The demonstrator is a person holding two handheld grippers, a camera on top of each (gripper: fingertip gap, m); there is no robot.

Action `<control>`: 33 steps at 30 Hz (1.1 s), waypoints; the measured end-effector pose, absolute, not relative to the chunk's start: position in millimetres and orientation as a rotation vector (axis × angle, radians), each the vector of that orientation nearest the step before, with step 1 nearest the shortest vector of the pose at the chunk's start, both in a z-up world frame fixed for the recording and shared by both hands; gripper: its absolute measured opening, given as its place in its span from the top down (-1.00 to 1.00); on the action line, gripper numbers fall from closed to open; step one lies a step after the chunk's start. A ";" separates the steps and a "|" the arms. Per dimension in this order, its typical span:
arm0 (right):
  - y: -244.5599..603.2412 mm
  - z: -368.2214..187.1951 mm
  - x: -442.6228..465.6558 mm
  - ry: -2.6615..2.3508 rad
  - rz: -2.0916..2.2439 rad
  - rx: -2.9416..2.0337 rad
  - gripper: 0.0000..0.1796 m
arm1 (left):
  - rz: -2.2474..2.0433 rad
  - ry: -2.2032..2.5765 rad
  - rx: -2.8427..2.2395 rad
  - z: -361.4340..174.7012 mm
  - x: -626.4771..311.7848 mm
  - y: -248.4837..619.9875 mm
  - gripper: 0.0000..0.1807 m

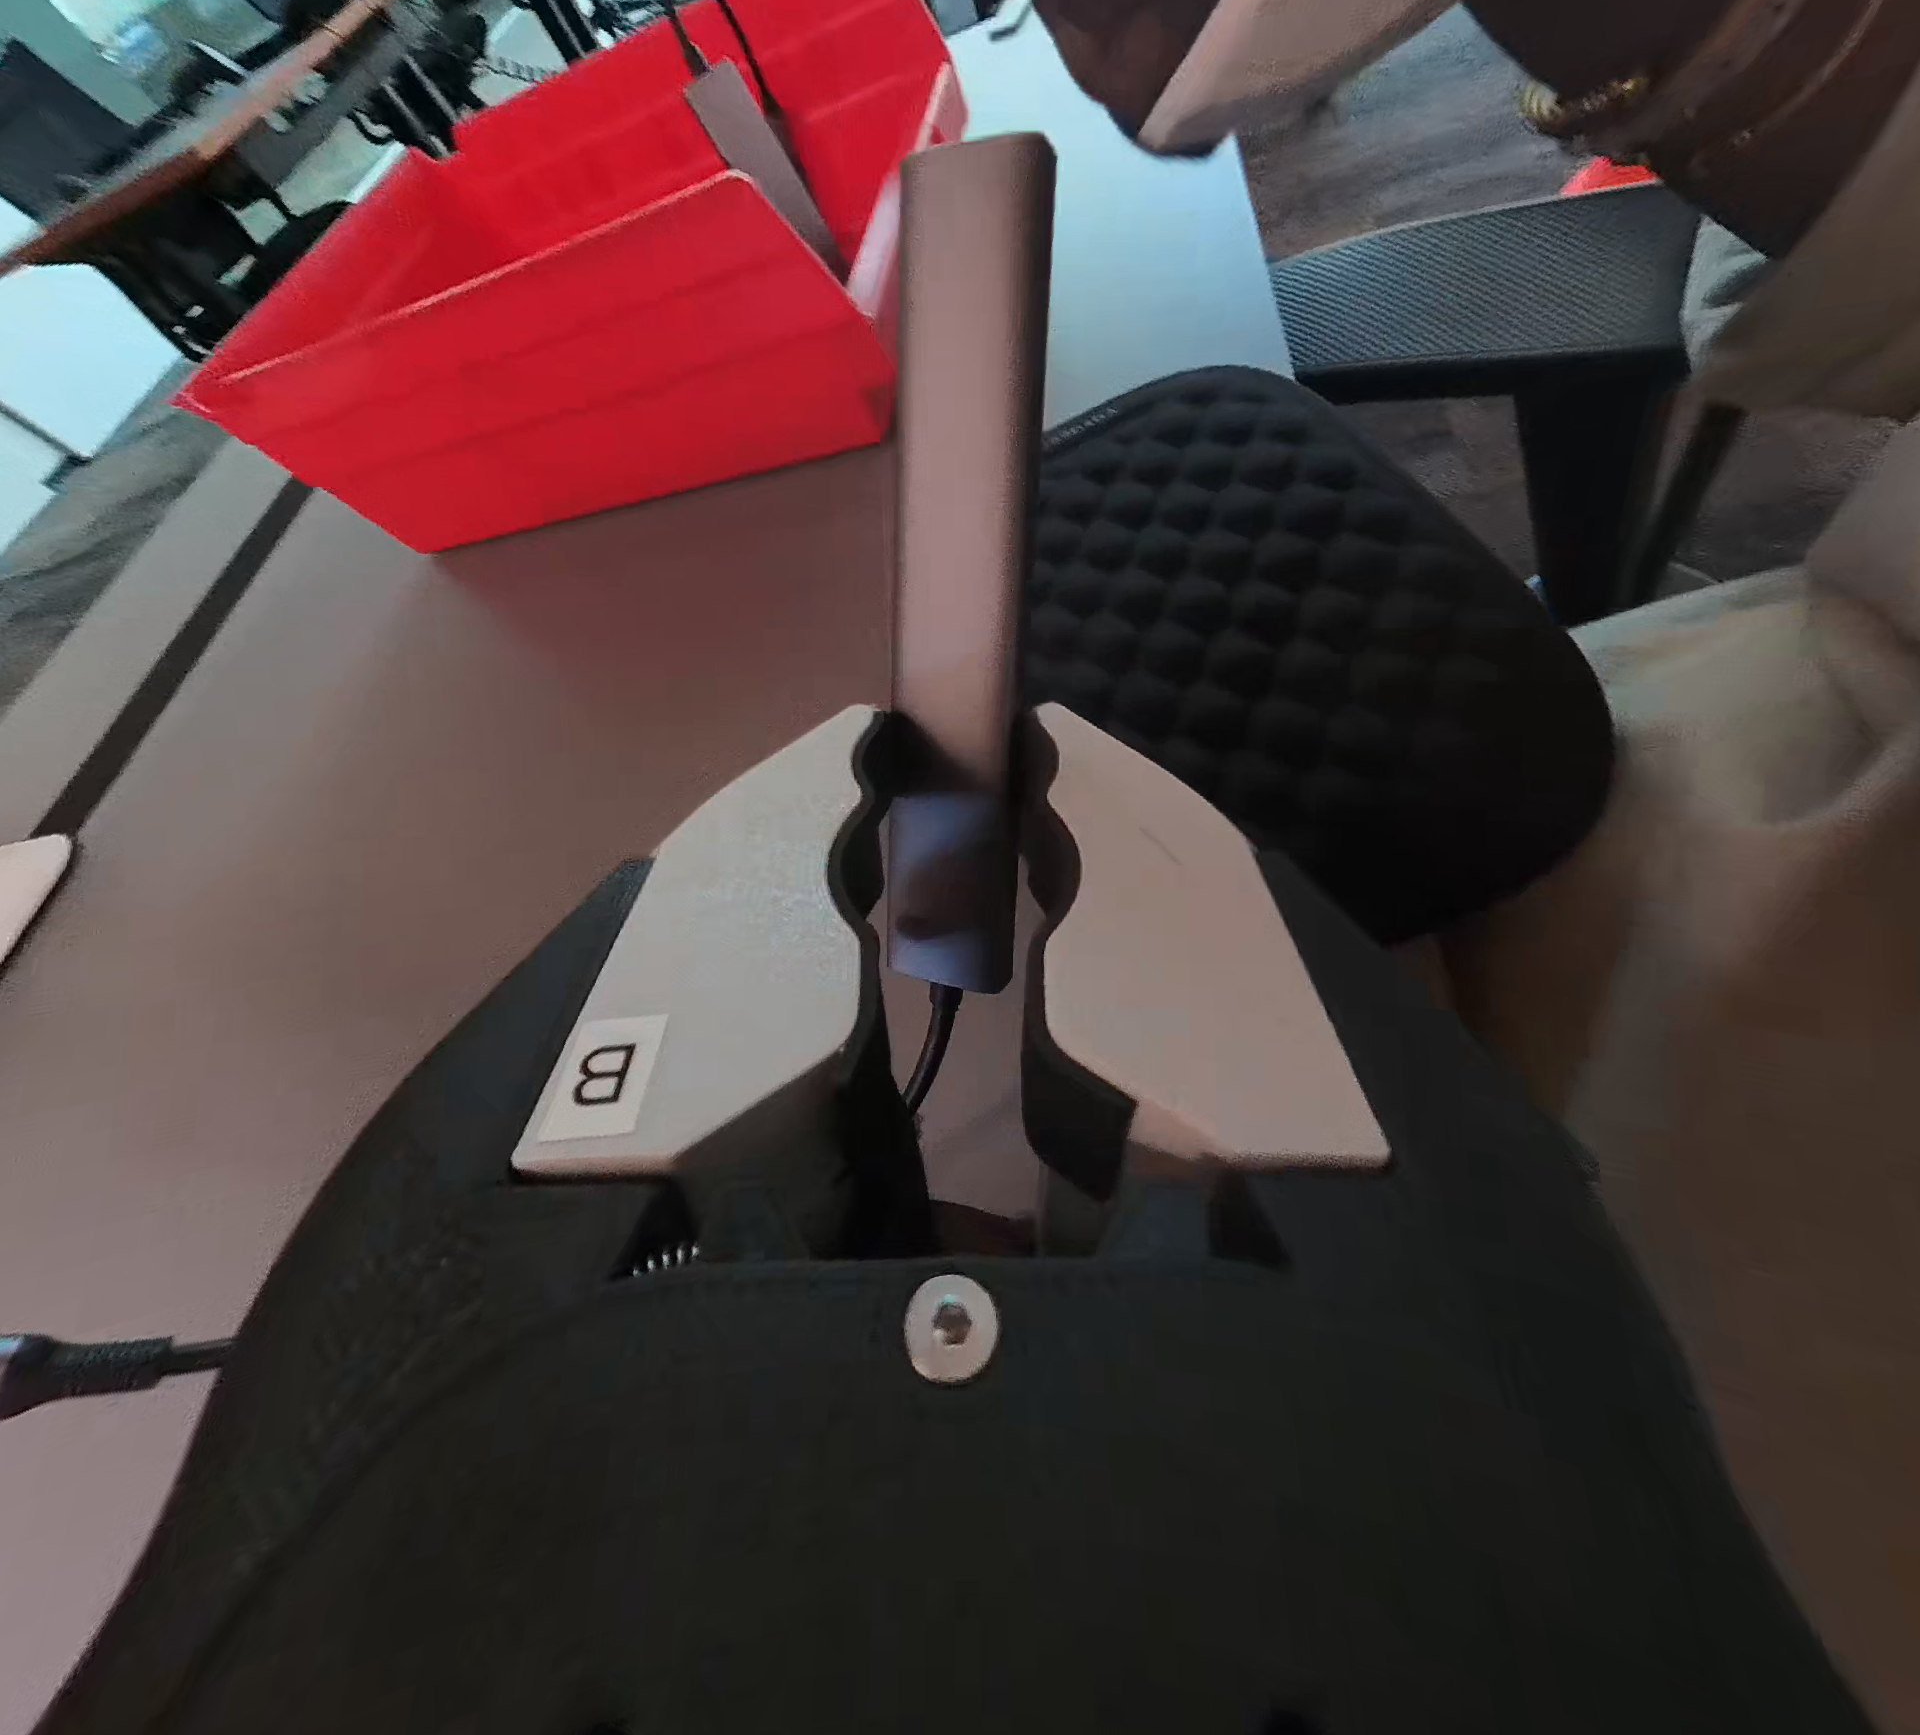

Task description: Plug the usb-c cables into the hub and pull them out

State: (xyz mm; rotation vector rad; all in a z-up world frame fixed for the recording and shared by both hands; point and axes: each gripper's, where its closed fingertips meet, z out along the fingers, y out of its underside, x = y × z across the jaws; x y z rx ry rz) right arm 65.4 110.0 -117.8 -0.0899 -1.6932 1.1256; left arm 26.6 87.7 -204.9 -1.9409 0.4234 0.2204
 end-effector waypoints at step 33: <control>108.9 -211.3 92.3 -2.472 0.946 -0.326 0.58 | 0.201 -0.065 -1.408 -115.1 -20.7 61.8 0.47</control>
